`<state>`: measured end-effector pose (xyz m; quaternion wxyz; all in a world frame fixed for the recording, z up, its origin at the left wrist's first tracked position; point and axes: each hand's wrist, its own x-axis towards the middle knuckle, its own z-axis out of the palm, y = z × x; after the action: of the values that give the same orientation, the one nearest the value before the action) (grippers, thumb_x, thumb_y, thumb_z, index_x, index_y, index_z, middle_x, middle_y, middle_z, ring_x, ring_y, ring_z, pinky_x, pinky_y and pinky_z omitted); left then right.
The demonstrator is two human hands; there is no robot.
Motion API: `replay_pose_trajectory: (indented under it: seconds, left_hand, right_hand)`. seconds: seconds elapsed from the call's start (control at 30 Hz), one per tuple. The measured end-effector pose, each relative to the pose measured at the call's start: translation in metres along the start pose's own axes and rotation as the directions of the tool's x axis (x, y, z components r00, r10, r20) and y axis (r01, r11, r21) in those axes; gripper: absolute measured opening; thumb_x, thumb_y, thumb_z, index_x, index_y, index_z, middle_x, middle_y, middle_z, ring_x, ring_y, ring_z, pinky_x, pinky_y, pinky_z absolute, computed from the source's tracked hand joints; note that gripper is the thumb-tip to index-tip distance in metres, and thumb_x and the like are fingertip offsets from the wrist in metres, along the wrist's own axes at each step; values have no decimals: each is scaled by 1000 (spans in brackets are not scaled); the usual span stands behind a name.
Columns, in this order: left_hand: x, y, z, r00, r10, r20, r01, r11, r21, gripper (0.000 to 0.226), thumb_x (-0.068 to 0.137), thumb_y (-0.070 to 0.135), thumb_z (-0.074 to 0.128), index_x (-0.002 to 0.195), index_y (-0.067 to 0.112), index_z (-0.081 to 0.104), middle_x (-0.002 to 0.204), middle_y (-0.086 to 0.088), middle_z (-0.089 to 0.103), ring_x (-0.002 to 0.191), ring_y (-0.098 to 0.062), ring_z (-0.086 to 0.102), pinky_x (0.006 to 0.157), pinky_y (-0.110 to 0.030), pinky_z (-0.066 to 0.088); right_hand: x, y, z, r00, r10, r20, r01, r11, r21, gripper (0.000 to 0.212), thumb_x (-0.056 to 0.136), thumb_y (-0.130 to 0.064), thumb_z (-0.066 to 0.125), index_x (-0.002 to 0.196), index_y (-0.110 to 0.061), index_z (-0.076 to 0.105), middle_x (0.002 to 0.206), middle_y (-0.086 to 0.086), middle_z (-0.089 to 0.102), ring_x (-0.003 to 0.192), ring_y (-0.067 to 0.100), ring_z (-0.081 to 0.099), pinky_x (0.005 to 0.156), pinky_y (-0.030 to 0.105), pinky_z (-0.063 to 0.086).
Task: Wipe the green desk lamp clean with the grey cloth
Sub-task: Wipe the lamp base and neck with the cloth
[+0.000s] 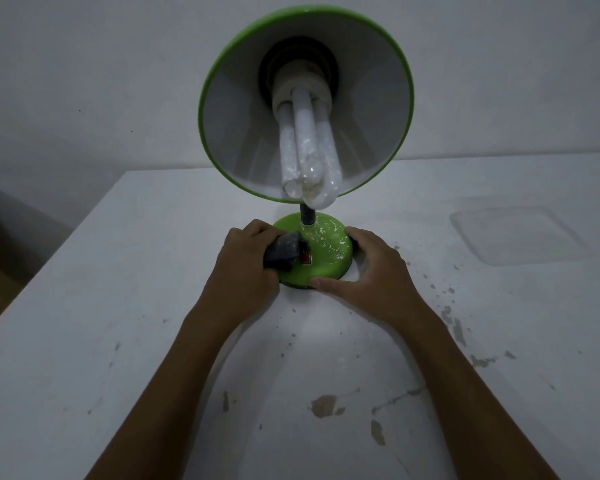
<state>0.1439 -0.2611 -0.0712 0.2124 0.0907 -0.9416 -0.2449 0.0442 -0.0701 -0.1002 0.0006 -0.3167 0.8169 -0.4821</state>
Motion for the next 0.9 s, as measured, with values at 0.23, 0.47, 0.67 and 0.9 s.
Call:
replay_pose_trajectory:
  seconds: [0.23, 0.47, 0.67, 0.9]
  left_hand:
    - [-8, -7, -14, 991, 99, 92, -100, 995, -3, 51, 64, 2, 54, 110, 15, 71, 101, 12, 55, 91, -25, 55, 77, -16, 35]
    - [-6, 10, -4, 999, -9, -50, 11, 999, 45, 48, 71, 3, 59, 116, 18, 66, 103, 4, 55, 91, -20, 47, 72, -26, 39]
    - [-13, 2, -7, 997, 33, 71, -28, 997, -69, 50, 68, -3, 61, 111, 20, 70, 98, 12, 54, 89, -16, 55, 74, -14, 38]
    - [-22, 19, -16, 997, -80, -14, 76, 979, -190, 27, 78, 12, 58, 95, 32, 64, 90, 6, 53, 80, 4, 54, 64, -8, 38]
  right_hand:
    - [-1, -3, -2, 1000, 7, 19, -7, 1000, 8, 88, 57, -64, 84, 131, -29, 54, 122, -16, 61, 112, 5, 60, 95, 36, 54]
    - [-2, -4, -2, 1000, 8, 18, -8, 1000, -17, 89, 57, -65, 82, 133, -28, 53, 124, -16, 61, 113, 5, 60, 96, 36, 54]
    - [-1, -3, -1, 999, 23, 30, -23, 1000, -5, 92, 56, -66, 83, 133, -27, 53, 124, -15, 60, 114, 6, 60, 96, 36, 54]
    - [-5, -6, -5, 998, 31, 52, -31, 1000, -3, 85, 61, -58, 86, 132, -26, 54, 125, -13, 60, 117, 7, 58, 100, 35, 51]
